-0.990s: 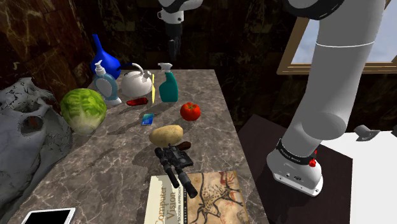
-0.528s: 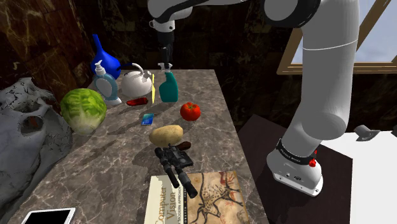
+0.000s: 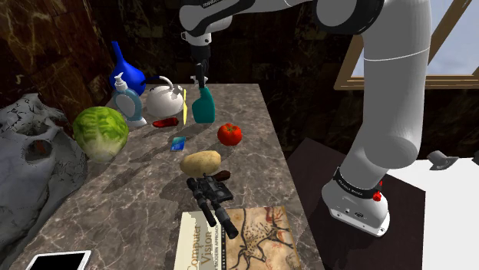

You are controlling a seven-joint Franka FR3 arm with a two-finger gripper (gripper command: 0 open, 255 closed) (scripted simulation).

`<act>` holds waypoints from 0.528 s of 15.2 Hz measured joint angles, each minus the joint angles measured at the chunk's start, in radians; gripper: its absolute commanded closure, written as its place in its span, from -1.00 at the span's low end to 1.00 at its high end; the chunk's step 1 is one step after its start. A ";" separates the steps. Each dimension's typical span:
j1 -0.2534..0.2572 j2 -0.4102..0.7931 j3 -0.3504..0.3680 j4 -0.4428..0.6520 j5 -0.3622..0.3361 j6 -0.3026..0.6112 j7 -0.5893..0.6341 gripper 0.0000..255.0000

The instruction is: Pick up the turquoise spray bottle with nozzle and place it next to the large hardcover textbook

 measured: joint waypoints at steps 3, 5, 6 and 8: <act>0.000 0.000 0.000 0.000 0.000 0.000 0.000 1.00; 0.000 0.000 0.000 0.000 0.000 0.000 0.000 1.00; 0.000 0.000 0.000 0.000 0.000 0.000 0.000 1.00; 0.000 0.000 0.000 0.000 0.000 0.000 0.000 1.00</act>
